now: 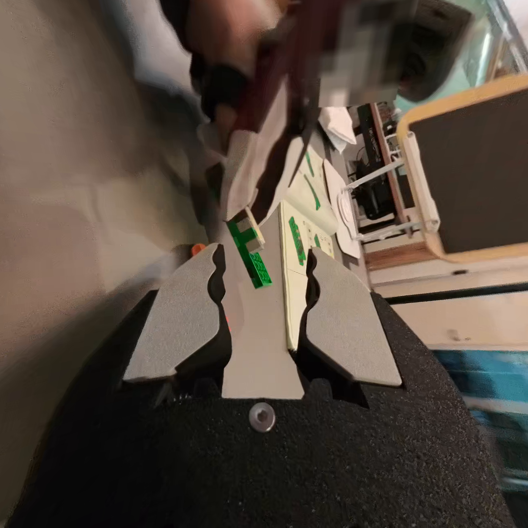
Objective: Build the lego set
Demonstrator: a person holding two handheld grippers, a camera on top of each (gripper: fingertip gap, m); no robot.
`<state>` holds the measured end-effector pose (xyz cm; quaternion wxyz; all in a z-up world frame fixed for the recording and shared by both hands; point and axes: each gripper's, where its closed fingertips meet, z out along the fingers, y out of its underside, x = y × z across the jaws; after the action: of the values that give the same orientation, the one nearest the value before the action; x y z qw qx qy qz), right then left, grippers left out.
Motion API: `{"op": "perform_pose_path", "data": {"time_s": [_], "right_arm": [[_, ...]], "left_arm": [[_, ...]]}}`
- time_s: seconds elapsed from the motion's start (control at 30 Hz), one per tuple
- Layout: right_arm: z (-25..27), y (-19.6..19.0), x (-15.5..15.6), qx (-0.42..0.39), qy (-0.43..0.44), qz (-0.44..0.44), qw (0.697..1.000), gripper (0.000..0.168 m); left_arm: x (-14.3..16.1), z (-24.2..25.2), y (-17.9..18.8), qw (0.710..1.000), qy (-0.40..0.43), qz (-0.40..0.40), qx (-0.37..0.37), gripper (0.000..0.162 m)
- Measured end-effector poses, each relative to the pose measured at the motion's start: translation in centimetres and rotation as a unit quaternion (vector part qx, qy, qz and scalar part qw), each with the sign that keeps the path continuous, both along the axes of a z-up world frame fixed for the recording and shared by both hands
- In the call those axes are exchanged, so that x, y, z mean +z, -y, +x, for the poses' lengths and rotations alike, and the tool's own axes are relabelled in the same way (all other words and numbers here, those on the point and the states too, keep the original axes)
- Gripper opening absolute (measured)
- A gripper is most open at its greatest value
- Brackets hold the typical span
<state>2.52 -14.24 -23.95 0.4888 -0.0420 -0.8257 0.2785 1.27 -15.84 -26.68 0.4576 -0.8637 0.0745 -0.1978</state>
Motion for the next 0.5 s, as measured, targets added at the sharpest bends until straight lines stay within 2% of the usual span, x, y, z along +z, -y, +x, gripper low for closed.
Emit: {"op": "perform_pose_path", "data": {"time_s": [0.1, 0.17, 0.2, 0.3, 0.5], "right_arm": [[0.5, -0.2, 1.4, -0.001, 0.066, -0.155, 0.986, 0.048], [1.2, 0.1, 1.4, 0.017, 0.127, -0.231, 0.965, 0.020], [1.1, 0.1, 1.2, 0.014, 0.152, -0.256, 0.955, 0.018], [1.2, 0.3, 0.8, 0.013, 0.177, -0.268, 0.947, 0.000], [1.5, 1.1, -0.9, 0.013, 0.220, -0.223, 0.949, 0.000]], "left_arm": [[0.1, -1.3, 0.1, 0.992, -0.124, 0.037, 0.010, 0.033], [0.0, -1.6, 0.2, 0.979, -0.193, 0.058, 0.004, 0.033], [0.0, -1.6, 0.2, 0.973, -0.219, 0.068, -0.004, 0.033], [0.0, -0.7, 0.3, 0.959, -0.265, 0.096, -0.041, 0.033], [0.4, 0.4, 0.4, 0.941, -0.310, 0.119, -0.070, 0.033]]}}
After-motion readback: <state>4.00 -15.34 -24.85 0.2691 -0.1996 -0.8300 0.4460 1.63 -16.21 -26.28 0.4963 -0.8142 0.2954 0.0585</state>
